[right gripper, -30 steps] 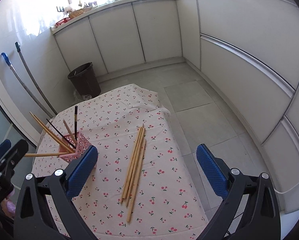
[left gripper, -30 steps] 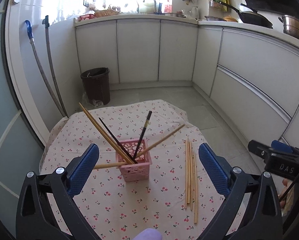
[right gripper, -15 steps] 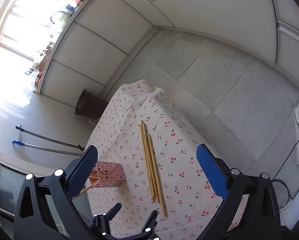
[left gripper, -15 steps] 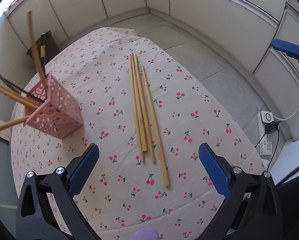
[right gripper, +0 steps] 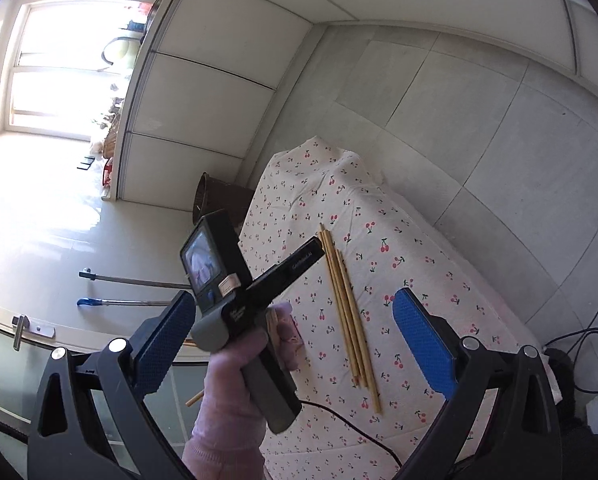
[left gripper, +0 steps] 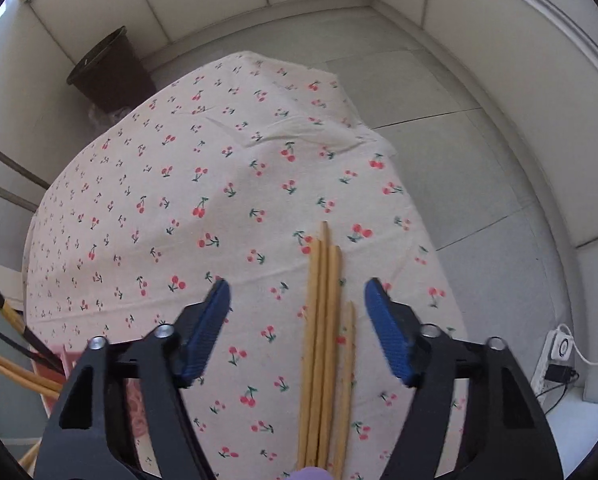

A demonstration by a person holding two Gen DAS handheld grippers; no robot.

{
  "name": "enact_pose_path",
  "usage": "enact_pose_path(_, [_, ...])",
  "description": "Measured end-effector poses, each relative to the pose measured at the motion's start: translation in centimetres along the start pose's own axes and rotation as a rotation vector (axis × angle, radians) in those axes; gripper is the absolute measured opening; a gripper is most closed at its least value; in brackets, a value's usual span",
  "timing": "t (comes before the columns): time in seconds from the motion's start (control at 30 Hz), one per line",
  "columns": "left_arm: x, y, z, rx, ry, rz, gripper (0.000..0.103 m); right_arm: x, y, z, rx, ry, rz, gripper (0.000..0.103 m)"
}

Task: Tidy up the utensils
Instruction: 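Lower the left tool onto the row and grasp a wooden chopstick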

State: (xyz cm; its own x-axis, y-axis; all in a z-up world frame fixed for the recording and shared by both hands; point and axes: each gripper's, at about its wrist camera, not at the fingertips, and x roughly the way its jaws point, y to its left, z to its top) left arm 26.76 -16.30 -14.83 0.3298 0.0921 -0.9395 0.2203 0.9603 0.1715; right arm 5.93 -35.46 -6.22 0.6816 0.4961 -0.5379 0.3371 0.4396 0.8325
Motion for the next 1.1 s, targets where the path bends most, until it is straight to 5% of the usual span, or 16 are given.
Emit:
enact_pose_path(0.2, [2.1,0.7,0.6,-0.03,0.021,0.005,0.04,0.4,-1.0,0.6,0.057,0.025,0.028,0.096])
enact_pose_path(0.27, [2.4,0.9,0.8,-0.045,0.033,-0.04,0.04,0.7,-1.1,0.5,0.062,0.03,0.026,0.096])
enact_pose_path(0.6, [3.9,0.2,0.8,0.007,0.052,-0.034,0.038,1.3,-0.4,0.2,0.03,0.051,0.004,0.096])
enact_pose_path(0.7, [4.0,-0.2,0.9,0.028,0.064,-0.087,0.012,1.5,-0.3,0.2,0.02,0.057,-0.006,0.096])
enact_pose_path(0.8, [4.1,-0.3,0.8,0.01,0.084,-0.131,0.006,2.1,-0.6,0.4,0.032,0.066,-0.022,0.096])
enact_pose_path(0.93, [3.3,0.6,-0.9,-0.023,0.041,-0.169,0.006,3.4,-1.6,0.6,0.078,0.101,-0.025,0.096])
enact_pose_path(1.1, [-0.4,0.7,-6.6,0.057,-0.098,-0.108,0.006,5.8,-1.3,0.4,0.042,0.122,-0.093,0.096])
